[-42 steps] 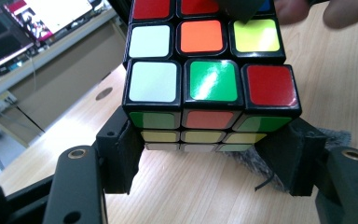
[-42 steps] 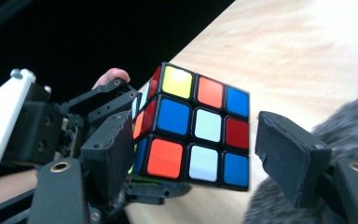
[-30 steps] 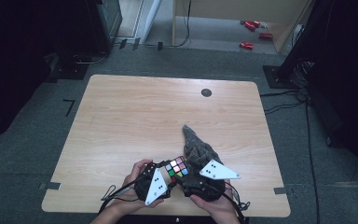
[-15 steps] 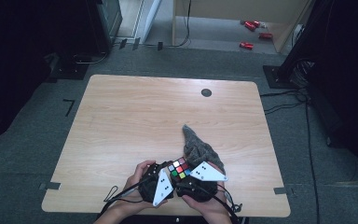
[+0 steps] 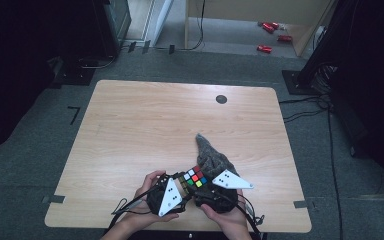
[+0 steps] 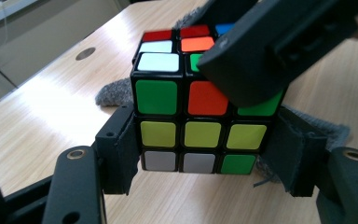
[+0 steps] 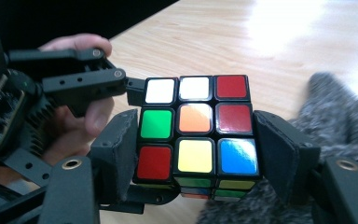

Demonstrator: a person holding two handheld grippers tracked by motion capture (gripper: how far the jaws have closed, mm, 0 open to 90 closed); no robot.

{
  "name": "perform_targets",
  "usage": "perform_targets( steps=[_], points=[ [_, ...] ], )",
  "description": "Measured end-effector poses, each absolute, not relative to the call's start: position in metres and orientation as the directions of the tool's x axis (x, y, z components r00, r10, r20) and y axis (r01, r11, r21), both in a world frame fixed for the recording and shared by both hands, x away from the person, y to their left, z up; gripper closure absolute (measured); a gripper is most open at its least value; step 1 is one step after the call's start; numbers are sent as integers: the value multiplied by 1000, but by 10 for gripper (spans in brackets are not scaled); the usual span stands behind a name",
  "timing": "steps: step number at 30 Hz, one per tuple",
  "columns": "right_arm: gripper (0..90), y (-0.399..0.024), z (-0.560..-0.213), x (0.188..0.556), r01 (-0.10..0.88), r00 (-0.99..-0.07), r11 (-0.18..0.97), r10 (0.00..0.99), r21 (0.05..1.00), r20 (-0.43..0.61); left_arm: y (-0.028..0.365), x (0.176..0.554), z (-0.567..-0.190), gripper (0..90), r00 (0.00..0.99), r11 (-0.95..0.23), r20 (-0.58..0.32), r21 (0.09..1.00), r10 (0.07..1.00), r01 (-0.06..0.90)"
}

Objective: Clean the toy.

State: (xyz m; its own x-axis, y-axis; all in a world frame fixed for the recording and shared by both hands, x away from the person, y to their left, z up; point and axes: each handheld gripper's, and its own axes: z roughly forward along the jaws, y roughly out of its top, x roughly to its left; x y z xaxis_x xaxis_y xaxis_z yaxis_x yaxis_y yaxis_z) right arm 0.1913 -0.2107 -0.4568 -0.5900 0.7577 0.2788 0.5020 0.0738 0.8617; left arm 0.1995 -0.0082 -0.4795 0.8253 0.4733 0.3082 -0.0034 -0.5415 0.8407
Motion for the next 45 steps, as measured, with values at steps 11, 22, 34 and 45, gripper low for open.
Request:
perform_targets(
  steps=[11, 22, 34, 45],
  points=[
    [341, -222, -460, 198, 580, -576, -35, 689, 814, 441, -2, 199, -478, 347, 838, -480, 287, 876, 464, -34],
    [263, -212, -459, 195, 593, -557, 14, 729, 805, 398, -8, 193, -480, 352, 806, -522, 371, 848, 461, -92],
    [347, -208, -456, 189, 555, -545, 25, 766, 831, 341, -12, 193, -482, 314, 799, -525, 378, 846, 469, -92],
    [346, -211, -454, 189, 560, -553, 5, 747, 828, 370, -10, 191, -481, 337, 795, -503, 377, 858, 475, -106]
  ],
)
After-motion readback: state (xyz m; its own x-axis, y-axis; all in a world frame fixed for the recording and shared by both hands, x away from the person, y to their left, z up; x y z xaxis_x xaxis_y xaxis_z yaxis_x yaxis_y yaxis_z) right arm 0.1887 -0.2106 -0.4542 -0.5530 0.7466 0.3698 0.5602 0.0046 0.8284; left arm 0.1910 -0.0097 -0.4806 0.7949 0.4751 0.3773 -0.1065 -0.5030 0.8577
